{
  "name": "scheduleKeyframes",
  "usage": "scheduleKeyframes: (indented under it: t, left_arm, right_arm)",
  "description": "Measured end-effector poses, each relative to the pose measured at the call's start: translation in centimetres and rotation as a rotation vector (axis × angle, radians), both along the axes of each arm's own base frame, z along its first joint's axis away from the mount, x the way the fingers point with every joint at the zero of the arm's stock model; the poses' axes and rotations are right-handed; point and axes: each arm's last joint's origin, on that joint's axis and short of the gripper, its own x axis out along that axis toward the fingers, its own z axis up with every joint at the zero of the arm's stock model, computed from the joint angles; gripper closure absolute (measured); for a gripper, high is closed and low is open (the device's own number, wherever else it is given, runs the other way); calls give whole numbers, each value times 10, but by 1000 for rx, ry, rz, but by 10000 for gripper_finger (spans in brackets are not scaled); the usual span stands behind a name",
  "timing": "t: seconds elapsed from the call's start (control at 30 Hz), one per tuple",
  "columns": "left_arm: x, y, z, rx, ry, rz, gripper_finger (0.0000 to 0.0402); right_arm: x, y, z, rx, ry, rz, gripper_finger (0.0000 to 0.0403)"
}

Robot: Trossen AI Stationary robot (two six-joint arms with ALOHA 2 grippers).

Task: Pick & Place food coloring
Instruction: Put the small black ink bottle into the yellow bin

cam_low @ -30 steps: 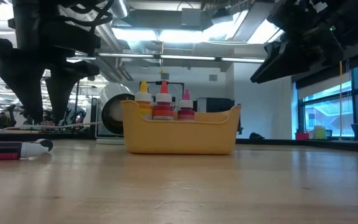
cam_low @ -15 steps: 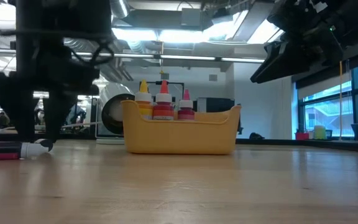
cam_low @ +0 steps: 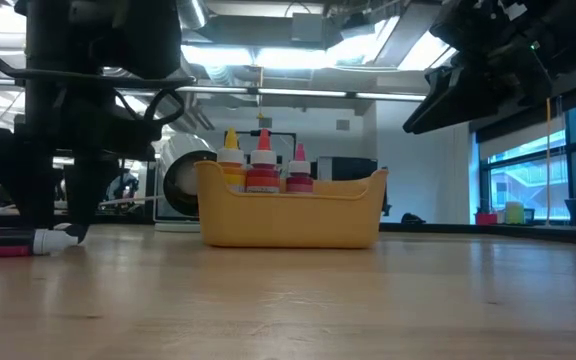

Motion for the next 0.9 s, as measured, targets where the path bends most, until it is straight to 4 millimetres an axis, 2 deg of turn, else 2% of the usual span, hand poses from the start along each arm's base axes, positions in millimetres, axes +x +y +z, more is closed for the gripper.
scheduleKeyframes:
  t: [0.27, 0.63, 0.77, 0.9]
  left_arm:
    - [0, 0, -1, -3, 0, 0, 268]
    - [0, -1, 0, -17, 0, 50, 332]
    - [1, -2, 8, -7, 8, 94, 329]
    - [7, -4, 30, -7, -44, 127, 326]
  right_arm:
    - [0, 0, 0, -21, 5, 14, 273]
    - [0, 0, 0, -21, 5, 15, 273]
    - [0, 0, 0, -21, 5, 15, 273]
    - [0, 0, 0, -21, 5, 14, 273]
